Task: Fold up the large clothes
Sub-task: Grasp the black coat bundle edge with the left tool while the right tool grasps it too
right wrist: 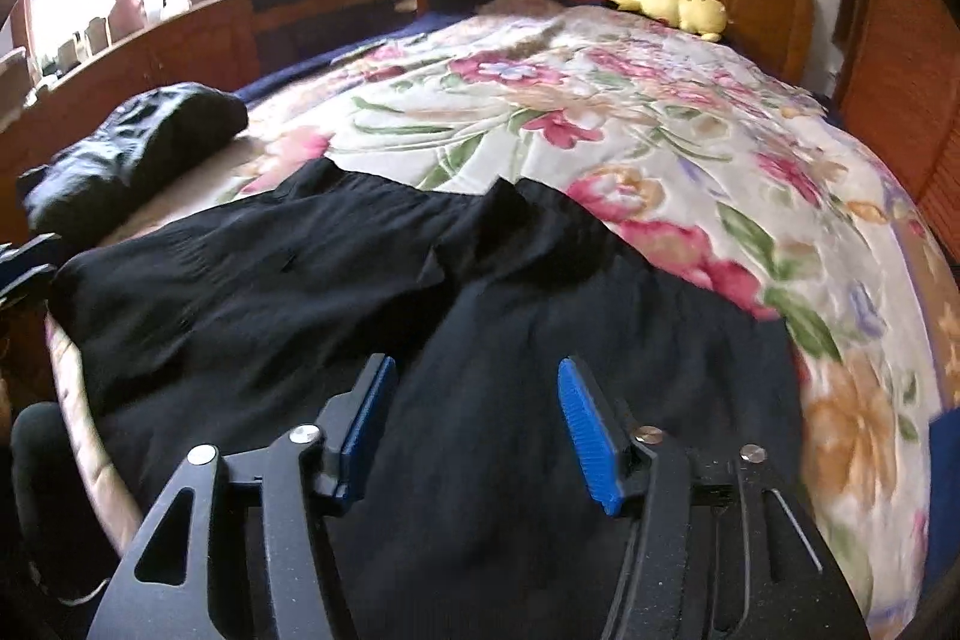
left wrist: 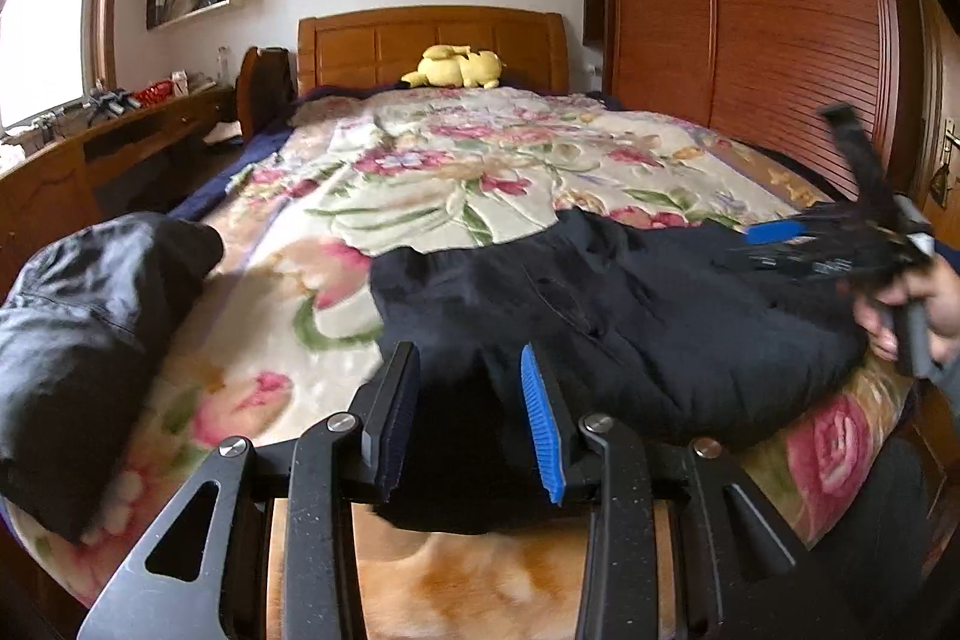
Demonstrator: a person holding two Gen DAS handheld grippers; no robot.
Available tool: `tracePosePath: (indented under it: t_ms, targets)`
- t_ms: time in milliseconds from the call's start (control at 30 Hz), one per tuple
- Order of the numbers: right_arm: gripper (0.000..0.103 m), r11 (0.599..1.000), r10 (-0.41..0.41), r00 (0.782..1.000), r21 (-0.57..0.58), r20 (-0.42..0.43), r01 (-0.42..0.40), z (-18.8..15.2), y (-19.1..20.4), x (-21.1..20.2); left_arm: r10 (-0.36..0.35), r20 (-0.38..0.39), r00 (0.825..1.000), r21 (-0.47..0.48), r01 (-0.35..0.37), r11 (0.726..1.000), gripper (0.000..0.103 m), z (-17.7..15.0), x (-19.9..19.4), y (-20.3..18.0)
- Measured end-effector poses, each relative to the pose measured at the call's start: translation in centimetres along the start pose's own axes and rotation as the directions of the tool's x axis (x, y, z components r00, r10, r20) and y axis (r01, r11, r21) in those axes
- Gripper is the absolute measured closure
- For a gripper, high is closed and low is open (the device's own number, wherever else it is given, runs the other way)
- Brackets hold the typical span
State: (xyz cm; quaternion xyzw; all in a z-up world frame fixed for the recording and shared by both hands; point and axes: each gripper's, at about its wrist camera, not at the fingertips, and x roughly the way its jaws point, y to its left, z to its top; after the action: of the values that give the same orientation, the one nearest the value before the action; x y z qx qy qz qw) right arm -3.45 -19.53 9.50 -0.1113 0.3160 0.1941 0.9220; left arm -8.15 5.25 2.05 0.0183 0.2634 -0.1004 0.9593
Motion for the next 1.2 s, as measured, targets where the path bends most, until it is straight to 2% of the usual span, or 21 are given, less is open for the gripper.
tracePosePath:
  t_ms: [267, 333, 500, 633, 867, 1100, 1200]
  targets:
    - [0.034, 0.983, -0.149, 0.988, 0.112, 0.032, 0.145, -6.9, -3.8, -6.8, -0.063, 0.025, 0.998, 0.036, 0.063, 0.997, 0.067, 1.0, -0.1, -4.2]
    - [0.034, 0.974, -0.192, 0.981, 0.132, 0.040, 0.185, -8.0, -4.7, -8.3, -0.081, 0.019, 0.997, 0.053, 0.080, 0.995, 0.067, 1.0, 0.1, -5.4]
    - [0.033, 0.959, -0.235, 0.972, 0.170, 0.032, 0.226, -10.1, -4.9, -10.4, -0.122, -0.036, 0.992, 0.081, 0.124, 0.989, 0.067, 0.1, 1.7, -7.7]
    - [0.033, 0.952, -0.235, 0.972, 0.206, 0.020, 0.226, -10.8, -5.1, -10.7, -0.132, -0.091, 0.987, 0.082, 0.139, 0.987, 0.067, -1.2, 3.1, -8.5]
    - [0.032, 0.949, -0.215, 0.975, 0.226, -0.051, 0.221, -12.3, -6.2, -7.8, -0.159, -0.152, 0.976, 0.047, 0.168, 0.985, 0.067, -3.1, 4.8, -8.3]
    - [0.029, 0.925, -0.152, 0.988, 0.347, -0.030, 0.153, -13.2, -7.8, -7.6, -0.138, -0.142, 0.980, 0.056, 0.147, 0.988, 0.066, -2.7, 4.2, -9.2]
    - [0.029, 0.919, -0.139, 0.990, 0.370, -0.022, 0.137, -13.5, -8.2, -7.2, -0.151, -0.124, 0.981, 0.059, 0.159, 0.985, 0.066, -2.3, 3.7, -9.7]
